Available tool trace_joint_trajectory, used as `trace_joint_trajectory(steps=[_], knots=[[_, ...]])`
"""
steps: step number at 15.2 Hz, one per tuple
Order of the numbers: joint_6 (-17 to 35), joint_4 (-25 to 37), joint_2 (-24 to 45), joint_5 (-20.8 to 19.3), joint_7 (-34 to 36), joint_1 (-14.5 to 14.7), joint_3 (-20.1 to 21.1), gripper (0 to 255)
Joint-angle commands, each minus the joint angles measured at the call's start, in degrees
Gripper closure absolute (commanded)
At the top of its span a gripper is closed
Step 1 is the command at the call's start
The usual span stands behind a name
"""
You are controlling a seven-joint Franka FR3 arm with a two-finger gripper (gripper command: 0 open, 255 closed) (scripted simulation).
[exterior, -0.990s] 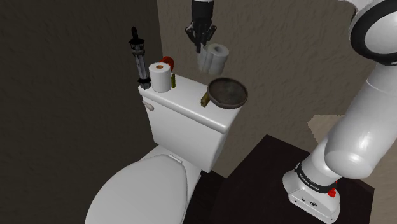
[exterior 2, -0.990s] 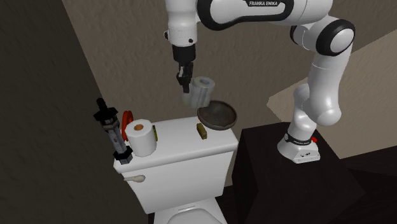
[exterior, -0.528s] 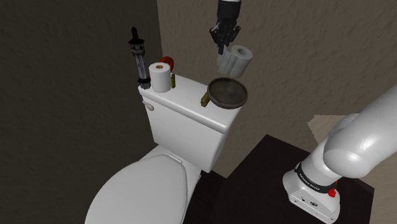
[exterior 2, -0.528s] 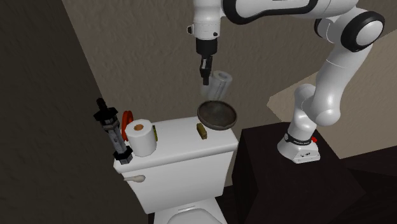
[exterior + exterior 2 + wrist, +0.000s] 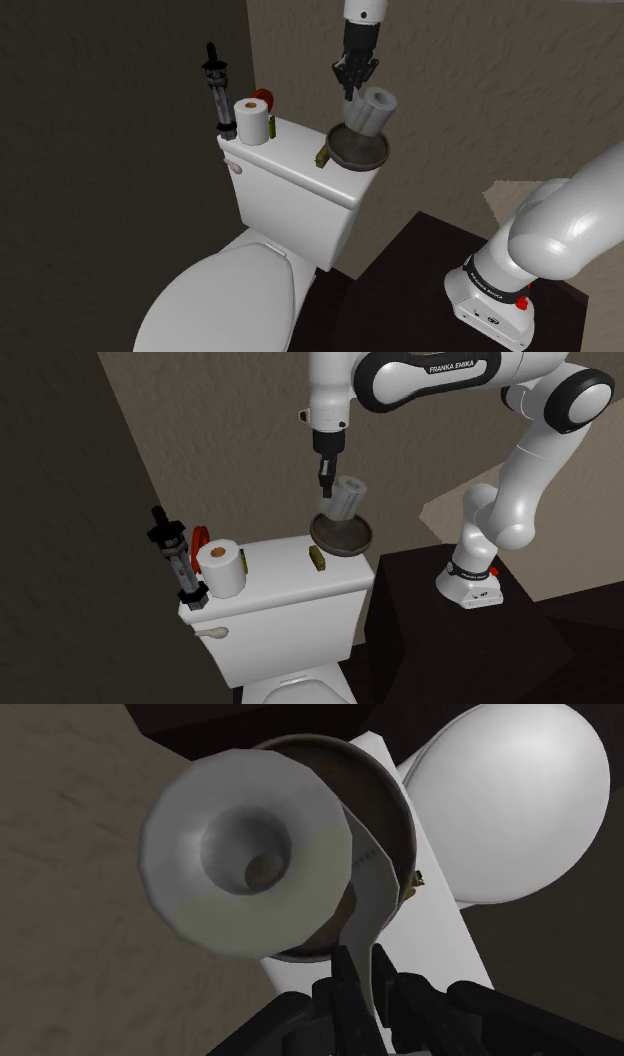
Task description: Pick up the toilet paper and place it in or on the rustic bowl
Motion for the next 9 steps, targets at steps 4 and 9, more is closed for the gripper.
trace_joint_trajectory(steps=[4,9], knots=[[3.90,-4.07,-0.24,0.03,-0.15,0.00,0.00,255],[7.55,-7.72,-0.23,0.06,-0.22,0.02,0.04,255]])
